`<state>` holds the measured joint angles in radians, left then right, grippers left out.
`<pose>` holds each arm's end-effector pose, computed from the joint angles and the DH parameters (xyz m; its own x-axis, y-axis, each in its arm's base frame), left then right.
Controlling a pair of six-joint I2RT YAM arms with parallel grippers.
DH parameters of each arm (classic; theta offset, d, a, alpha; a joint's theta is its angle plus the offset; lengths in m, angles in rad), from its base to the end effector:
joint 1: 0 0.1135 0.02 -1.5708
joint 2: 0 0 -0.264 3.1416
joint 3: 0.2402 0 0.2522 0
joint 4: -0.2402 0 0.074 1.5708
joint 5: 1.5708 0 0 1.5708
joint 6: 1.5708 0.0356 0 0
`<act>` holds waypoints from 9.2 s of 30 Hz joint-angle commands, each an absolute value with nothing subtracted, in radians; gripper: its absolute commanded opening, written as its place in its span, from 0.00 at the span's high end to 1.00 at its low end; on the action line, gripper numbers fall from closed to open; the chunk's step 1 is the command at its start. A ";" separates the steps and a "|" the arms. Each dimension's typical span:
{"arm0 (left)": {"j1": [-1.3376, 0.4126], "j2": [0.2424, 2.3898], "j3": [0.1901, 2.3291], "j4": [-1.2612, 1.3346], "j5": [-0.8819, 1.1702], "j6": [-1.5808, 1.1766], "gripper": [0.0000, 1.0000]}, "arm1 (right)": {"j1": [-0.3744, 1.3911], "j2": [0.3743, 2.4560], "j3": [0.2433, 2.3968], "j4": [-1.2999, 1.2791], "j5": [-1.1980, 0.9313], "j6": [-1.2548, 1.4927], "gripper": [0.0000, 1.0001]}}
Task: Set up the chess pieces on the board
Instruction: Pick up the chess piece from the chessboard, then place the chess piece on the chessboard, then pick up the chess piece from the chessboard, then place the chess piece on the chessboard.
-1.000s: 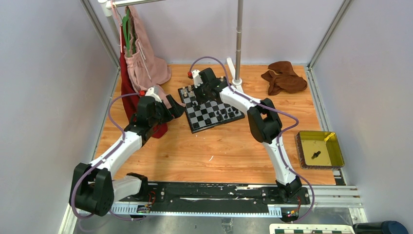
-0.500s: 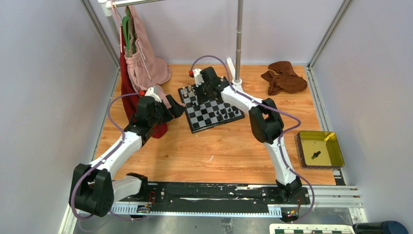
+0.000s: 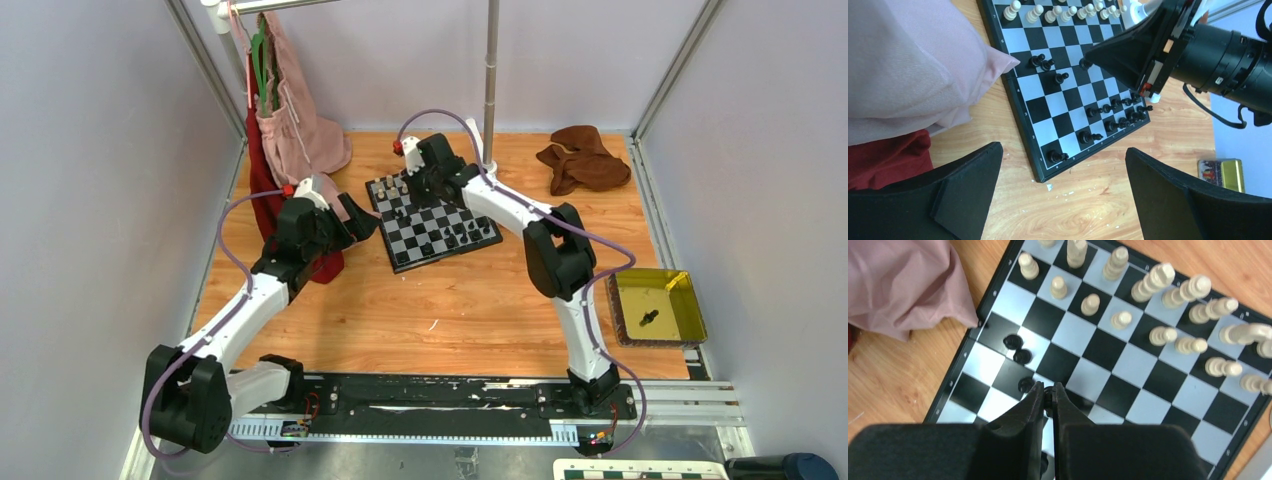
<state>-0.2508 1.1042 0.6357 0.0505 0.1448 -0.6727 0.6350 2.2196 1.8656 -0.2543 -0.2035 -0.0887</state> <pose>0.2377 -0.0662 0.2479 -0.5402 -0.4981 -0.6783 0.0470 0.7869 -0.6153 0.4139 0.3139 0.2330 -0.3950 -0.3988 -0.8276 -0.7524 0.6574 0.0423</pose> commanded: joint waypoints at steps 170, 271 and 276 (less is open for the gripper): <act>-0.242 1.149 0.615 0.015 0.092 -0.712 0.00 | 0.630 2.210 1.820 -0.244 -0.263 -0.046 0.62; -0.242 1.092 0.529 0.051 0.118 -0.726 0.00 | 0.719 2.055 1.507 -0.193 -0.134 -0.083 1.00; -0.242 1.092 0.530 0.051 0.119 -0.726 0.00 | 0.718 2.048 1.502 -0.192 -0.135 -0.083 1.00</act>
